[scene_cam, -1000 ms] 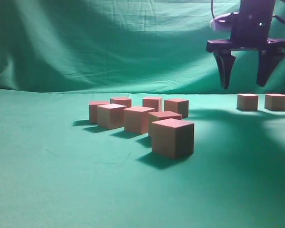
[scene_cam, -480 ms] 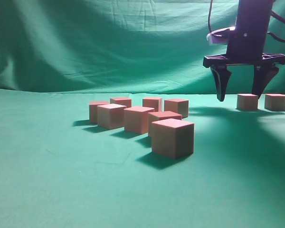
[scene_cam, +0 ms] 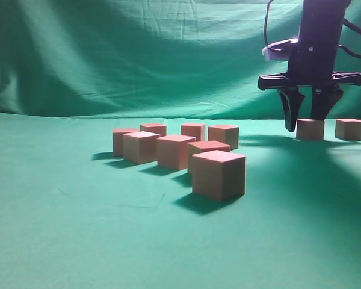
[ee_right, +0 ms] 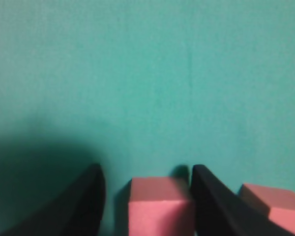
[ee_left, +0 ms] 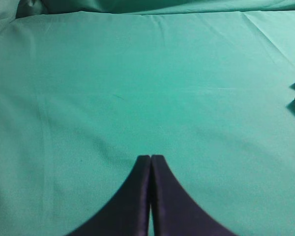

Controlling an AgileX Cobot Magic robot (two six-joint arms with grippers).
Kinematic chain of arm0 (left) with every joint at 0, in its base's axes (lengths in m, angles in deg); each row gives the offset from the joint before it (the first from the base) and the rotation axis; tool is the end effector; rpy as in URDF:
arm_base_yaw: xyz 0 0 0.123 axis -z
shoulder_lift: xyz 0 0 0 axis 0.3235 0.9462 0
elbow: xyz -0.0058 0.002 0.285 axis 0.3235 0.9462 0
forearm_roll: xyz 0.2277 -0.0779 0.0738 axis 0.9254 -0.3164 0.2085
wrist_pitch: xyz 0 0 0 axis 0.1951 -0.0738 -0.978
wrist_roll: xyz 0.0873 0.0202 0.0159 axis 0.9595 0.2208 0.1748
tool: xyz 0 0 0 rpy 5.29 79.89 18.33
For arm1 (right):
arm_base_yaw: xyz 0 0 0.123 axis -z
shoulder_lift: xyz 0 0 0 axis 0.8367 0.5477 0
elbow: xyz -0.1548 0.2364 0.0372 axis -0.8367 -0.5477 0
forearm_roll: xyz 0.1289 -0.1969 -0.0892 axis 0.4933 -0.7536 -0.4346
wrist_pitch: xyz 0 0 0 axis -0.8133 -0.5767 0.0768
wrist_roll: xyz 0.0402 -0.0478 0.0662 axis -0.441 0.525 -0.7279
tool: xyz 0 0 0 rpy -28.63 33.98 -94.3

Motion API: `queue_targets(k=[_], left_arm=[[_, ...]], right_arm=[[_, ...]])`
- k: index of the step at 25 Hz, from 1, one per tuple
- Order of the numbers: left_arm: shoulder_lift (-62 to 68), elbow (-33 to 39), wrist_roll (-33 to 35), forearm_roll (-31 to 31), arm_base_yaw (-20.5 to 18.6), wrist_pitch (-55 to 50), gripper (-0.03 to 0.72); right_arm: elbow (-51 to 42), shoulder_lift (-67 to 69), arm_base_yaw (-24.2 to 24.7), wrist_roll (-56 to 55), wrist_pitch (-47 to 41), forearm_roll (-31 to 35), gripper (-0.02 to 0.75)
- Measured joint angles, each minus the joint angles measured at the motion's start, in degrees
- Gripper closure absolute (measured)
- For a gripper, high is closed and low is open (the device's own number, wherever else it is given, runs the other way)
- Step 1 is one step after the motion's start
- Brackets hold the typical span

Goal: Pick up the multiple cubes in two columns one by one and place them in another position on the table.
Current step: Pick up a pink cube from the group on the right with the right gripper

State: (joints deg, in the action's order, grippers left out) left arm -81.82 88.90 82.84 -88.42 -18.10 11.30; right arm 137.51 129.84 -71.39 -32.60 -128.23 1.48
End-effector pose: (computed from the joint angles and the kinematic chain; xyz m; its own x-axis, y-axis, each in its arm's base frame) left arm 0.0528 -0.0001 0.1773 -0.2591 0.0305 -0.9654 0.0137 0.9995 0.0279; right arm 0.4660 0.1168 0.1719 -0.9347 -0.2131 -0.2845 -0.2109 0.9767 -0.0387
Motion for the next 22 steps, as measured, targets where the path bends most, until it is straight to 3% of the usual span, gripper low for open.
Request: queue_targets(k=[4,5,6,7,12,22], left_arm=[[0.0,0.0,0.0,0.0,0.0,0.0,0.688],[0.0,0.0,0.0,0.0,0.0,0.0,0.688],[0.0,0.0,0.0,0.0,0.0,0.0,0.688],[0.0,0.0,0.0,0.0,0.0,0.0,0.688],[0.0,0.0,0.0,0.0,0.0,0.0,0.688],[0.0,0.0,0.0,0.0,0.0,0.0,0.688]], right_arm=[[0.1,1.1,0.0,0.0,-0.3,-1.3,0.38],[0.1,1.2,0.0,-0.1,-0.3,-1.4,0.423],[0.1,1.2,0.0,-0.1,-0.3,-1.6,0.407],[0.1,1.2,0.0,-0.1,-0.3,-1.6,0.468],[1.0,1.2,0.0,-0.2,-2.3,-1.7,0.492],[16.5,-5.2,-0.5,1.6,-15.0,2.0,0.492]])
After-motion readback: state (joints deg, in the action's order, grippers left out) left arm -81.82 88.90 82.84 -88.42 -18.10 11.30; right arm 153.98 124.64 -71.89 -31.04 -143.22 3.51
